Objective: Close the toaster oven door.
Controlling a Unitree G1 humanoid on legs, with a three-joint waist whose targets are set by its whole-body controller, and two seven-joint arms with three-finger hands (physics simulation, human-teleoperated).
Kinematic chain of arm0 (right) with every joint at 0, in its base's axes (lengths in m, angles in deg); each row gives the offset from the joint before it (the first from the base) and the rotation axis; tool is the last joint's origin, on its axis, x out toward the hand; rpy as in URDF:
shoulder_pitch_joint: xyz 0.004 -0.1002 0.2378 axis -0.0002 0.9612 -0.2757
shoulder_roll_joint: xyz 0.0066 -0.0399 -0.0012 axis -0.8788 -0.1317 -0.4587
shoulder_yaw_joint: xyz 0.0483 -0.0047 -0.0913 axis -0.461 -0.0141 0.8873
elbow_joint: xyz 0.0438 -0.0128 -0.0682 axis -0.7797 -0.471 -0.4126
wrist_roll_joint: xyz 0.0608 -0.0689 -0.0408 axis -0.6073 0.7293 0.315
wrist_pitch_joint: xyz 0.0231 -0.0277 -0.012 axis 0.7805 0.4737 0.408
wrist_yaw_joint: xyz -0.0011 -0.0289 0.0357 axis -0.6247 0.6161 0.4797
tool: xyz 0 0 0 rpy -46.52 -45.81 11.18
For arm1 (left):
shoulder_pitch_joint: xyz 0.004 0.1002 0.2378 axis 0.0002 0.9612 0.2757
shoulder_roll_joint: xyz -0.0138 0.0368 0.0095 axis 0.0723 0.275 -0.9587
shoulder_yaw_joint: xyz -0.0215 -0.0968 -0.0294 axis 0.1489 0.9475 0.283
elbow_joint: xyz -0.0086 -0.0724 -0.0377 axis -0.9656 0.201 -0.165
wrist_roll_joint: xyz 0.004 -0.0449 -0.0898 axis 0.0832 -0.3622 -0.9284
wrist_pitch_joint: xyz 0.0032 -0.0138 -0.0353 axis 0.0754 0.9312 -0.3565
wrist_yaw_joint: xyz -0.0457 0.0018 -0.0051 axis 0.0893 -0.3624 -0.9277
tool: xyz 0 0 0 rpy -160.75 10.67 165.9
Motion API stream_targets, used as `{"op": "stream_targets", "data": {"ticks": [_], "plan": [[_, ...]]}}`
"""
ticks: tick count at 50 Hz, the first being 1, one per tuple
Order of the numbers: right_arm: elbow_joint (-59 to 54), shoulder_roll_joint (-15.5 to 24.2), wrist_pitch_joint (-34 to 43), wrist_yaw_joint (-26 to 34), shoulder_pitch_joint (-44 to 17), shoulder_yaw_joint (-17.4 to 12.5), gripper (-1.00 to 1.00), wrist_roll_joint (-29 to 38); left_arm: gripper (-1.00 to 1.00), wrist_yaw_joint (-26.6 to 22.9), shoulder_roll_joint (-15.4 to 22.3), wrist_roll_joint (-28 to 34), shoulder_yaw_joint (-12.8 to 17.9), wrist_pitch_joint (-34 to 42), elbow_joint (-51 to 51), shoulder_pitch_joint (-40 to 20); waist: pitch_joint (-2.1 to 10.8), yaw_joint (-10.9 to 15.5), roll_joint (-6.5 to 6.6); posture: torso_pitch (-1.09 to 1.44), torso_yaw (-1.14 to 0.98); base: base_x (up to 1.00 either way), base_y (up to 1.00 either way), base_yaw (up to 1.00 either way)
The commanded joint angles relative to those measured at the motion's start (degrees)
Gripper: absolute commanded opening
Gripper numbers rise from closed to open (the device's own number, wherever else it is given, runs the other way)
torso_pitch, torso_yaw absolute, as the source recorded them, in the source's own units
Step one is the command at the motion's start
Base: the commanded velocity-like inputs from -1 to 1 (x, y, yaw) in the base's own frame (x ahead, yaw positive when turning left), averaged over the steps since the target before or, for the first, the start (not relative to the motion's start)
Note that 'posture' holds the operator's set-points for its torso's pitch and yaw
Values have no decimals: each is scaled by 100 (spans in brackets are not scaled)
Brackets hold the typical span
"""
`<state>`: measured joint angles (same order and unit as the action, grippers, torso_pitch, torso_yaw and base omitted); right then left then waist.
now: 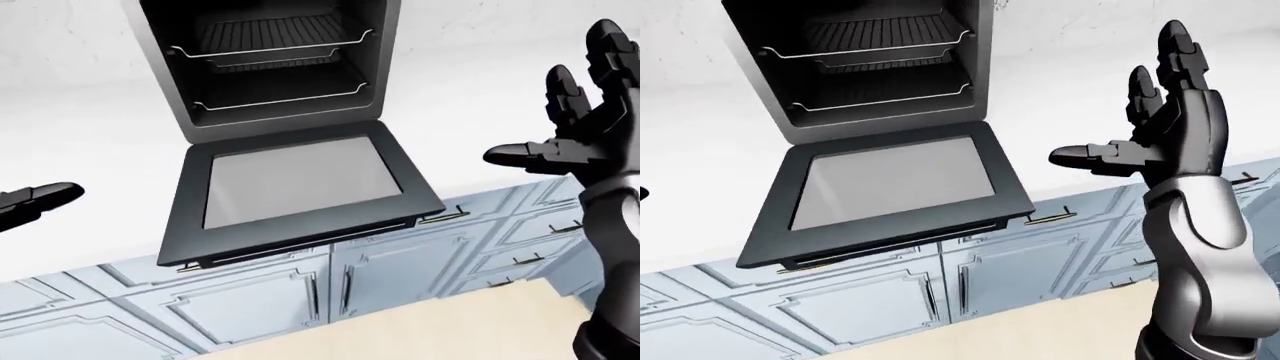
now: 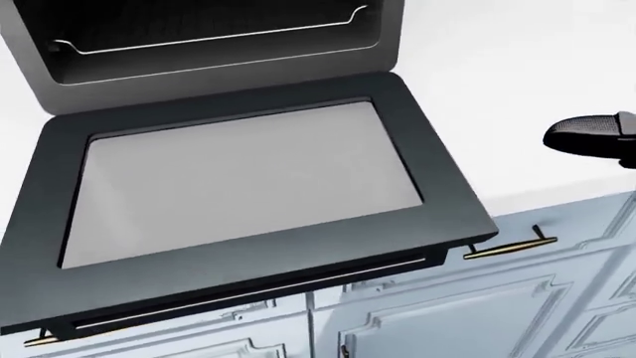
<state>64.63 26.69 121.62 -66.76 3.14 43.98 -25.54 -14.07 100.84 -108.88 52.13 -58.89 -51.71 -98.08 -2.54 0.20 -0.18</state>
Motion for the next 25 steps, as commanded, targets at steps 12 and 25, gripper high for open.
{"op": "stream_targets", "data": {"ticks": [12, 25], "plan": [[21, 205, -201, -116, -157, -155, 100, -138, 100, -50, 126, 1, 53, -164, -242, -96, 104, 84, -27, 0, 0, 1, 7, 0], [28, 192, -235, -89, -127, -126, 100, -88, 100, -59, 133, -1, 71, -172, -232, -98, 49, 5, 62, 0, 0, 3, 0, 0]]}}
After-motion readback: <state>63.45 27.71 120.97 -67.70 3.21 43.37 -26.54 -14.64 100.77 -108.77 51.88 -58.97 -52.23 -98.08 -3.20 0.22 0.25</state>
